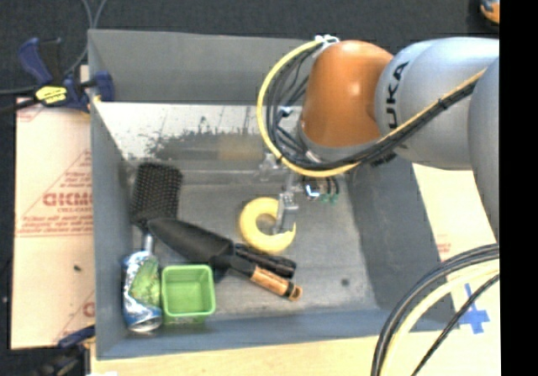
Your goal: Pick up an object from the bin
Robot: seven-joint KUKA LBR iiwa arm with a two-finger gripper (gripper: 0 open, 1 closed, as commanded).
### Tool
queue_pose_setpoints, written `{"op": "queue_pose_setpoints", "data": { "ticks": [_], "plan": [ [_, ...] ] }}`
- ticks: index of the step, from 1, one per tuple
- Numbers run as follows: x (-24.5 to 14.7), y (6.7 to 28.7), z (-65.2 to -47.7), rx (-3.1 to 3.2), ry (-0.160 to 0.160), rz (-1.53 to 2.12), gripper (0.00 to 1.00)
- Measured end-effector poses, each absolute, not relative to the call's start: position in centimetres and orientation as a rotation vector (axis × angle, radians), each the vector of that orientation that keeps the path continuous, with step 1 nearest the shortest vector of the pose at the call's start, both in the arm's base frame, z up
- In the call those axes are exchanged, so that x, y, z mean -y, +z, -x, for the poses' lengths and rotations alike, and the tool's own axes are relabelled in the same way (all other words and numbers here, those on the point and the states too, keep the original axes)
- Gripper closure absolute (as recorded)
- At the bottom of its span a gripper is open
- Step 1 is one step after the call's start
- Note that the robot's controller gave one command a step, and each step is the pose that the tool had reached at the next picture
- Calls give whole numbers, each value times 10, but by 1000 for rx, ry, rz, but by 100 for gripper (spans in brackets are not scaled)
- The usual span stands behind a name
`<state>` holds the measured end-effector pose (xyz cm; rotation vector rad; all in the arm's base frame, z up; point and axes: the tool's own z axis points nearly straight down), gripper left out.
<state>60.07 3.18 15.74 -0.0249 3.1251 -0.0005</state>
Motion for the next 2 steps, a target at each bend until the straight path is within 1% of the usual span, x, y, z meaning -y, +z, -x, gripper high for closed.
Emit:
{"op": "queue_pose_setpoints", "data": {
  "ticks": [1, 2],
  "plan": [
    [-42, 118, -603, -3133, 2, 180, 0],
    [-22, 72, -602, -3082, 8, -505, 0]
  ]
}}
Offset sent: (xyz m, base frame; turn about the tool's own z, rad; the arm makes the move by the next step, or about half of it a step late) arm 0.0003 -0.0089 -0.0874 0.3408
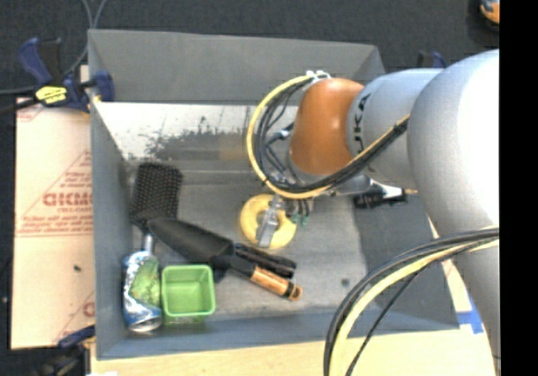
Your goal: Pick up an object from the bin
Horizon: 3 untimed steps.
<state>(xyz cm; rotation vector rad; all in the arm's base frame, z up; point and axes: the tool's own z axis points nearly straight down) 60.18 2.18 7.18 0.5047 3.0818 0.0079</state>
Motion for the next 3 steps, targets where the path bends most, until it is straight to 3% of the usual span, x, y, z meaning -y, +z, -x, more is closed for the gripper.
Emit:
{"op": "queue_pose_setpoints", "data": {
  "ticks": [1, 2, 3],
  "plan": [
    [-56, 71, -543, -3122, 3, 241, 100],
    [-56, 71, -543, -3122, 4, 240, 100],
    [-56, 86, -543, -3120, 3, 239, 100]
  ]
}}
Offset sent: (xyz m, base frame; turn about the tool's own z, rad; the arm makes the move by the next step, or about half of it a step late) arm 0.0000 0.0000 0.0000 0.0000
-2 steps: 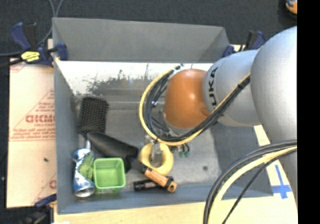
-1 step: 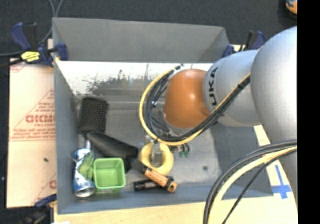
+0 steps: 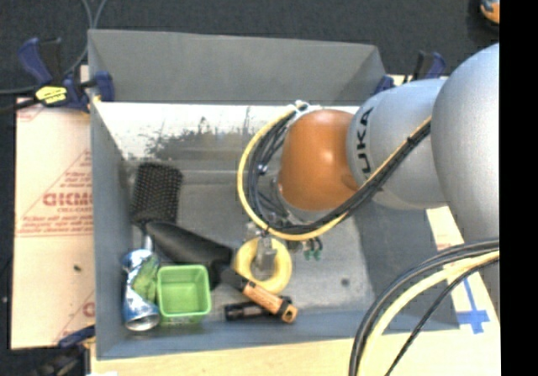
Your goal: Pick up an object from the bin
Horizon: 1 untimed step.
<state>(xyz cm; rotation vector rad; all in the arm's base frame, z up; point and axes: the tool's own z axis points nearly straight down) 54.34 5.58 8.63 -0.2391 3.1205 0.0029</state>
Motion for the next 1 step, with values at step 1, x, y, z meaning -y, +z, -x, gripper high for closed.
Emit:
{"op": "queue_pose_setpoints", "data": {
  "ticks": [1],
  "plan": [
    [-55, 135, -542, -3127, 2, 238, 100]
  ]
}}
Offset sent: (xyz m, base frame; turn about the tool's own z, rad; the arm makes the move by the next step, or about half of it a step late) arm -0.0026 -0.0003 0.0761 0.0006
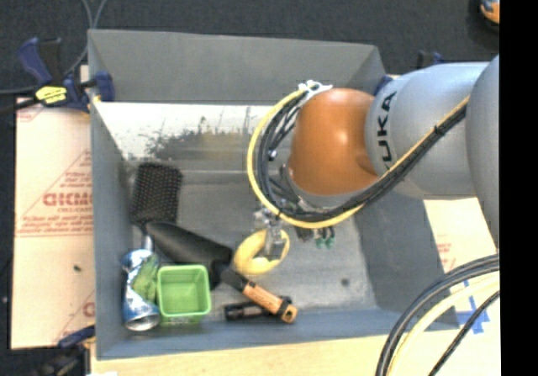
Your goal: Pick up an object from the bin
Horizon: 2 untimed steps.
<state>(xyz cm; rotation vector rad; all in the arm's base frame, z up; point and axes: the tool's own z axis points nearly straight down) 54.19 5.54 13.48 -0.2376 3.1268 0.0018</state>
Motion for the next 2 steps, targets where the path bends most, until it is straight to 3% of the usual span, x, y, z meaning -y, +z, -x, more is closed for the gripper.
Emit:
{"op": "queue_pose_setpoints", "data": {
  "ticks": [2],
  "plan": [
    [-55, 191, -544, -3121, 0, 231, 100]
  ]
}}
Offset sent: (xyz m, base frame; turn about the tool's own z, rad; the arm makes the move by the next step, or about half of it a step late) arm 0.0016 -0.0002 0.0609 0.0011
